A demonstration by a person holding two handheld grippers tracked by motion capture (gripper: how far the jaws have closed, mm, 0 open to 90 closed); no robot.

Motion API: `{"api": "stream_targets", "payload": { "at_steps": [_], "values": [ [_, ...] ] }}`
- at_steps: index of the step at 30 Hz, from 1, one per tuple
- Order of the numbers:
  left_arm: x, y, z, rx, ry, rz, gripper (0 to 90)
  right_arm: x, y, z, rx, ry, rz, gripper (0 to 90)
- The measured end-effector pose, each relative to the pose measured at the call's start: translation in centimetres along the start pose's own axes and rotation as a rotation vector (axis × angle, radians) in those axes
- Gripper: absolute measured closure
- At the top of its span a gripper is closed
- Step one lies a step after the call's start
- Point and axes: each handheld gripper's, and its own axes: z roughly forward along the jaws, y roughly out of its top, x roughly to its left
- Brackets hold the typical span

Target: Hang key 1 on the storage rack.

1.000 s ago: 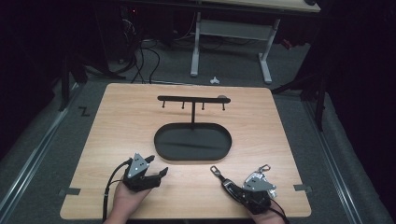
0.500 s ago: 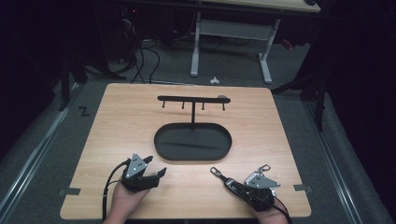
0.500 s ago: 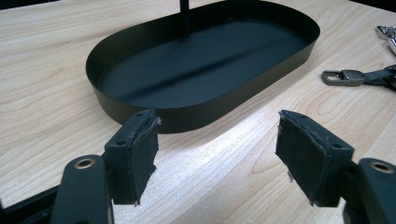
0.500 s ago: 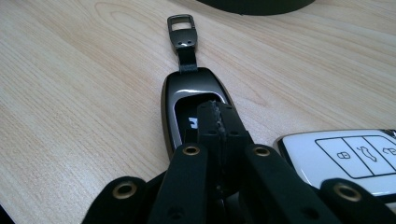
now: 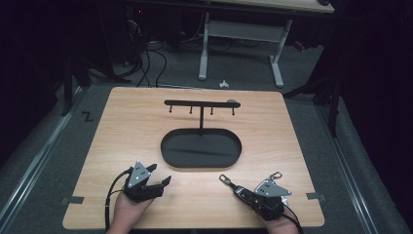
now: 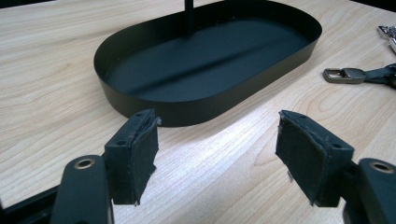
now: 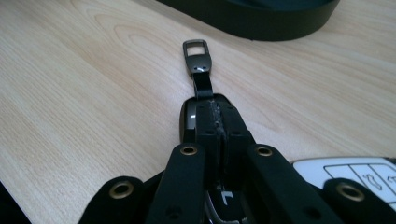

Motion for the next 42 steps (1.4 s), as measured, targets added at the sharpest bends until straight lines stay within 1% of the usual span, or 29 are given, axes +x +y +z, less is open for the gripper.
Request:
{"api": "stream_targets", "payload": {
  "at_steps": [2,8,14,16,17,24,28,30,32,33,34,36,37,38,39,42],
  "values": [
    [0.1,-0.1,-0.2,0.000,0.004,-0.003,30.1,0.0,0.2,0.0,-0.009,-0.001,-0.006,87.8],
    [0.5,-0.5,-0.9,0.003,0.016,-0.013,30.1,0.0,0.8,0.1,-0.022,0.003,-0.005,86.7],
    [0.9,-1.1,-2.0,0.002,0.038,-0.028,30.1,0.2,1.7,0.6,-0.028,0.021,-0.018,83.6],
    [1.0,-1.2,-2.2,0.004,0.041,-0.029,30.1,0.2,1.9,0.8,-0.026,0.025,-0.016,82.3],
    [1.1,-1.4,-2.5,0.004,0.049,-0.033,30.1,0.3,2.2,1.0,-0.021,0.032,-0.017,79.5],
    [1.2,-1.8,-3.1,0.010,0.061,-0.037,30.2,0.6,2.9,1.5,-0.011,0.044,-0.036,74.8],
    [1.2,-1.9,-3.1,0.010,0.060,-0.038,30.2,0.5,3.1,1.8,0.001,0.058,-0.025,72.3],
    [1.1,-1.9,-3.1,0.008,0.057,-0.039,30.3,0.3,3.6,1.8,0.005,0.059,-0.022,71.7],
    [0.9,-1.7,-3.0,0.007,0.051,-0.023,30.3,0.1,4.0,1.8,0.019,0.058,-0.023,70.8],
    [0.9,-1.7,-3.0,0.008,0.051,-0.014,30.3,0.1,4.2,1.8,0.036,0.052,-0.027,70.5],
    [0.9,-1.7,-3.0,0.008,0.051,-0.014,30.3,0.1,4.2,1.8,0.036,0.052,-0.027,70.5],
    [1.0,-1.6,-2.8,0.003,0.044,-0.017,30.2,0.2,4.6,2.0,0.067,0.050,-0.041,69.7],
    [1.0,-1.6,-2.7,0.005,0.041,-0.016,30.3,0.3,5.0,2.1,0.098,0.038,-0.059,69.6],
    [1.0,-1.6,-2.7,0.005,0.041,-0.016,30.2,0.3,5.0,2.1,0.098,0.038,-0.059,69.6],
    [1.1,-1.6,-2.6,0.007,0.040,-0.008,30.2,0.2,5.2,2.3,0.114,0.045,-0.044,69.6],
    [1.1,-1.5,-2.4,0.008,0.032,0.001,30.1,0.2,5.2,2.6,0.151,0.041,-0.044,68.1]
  ]
}}
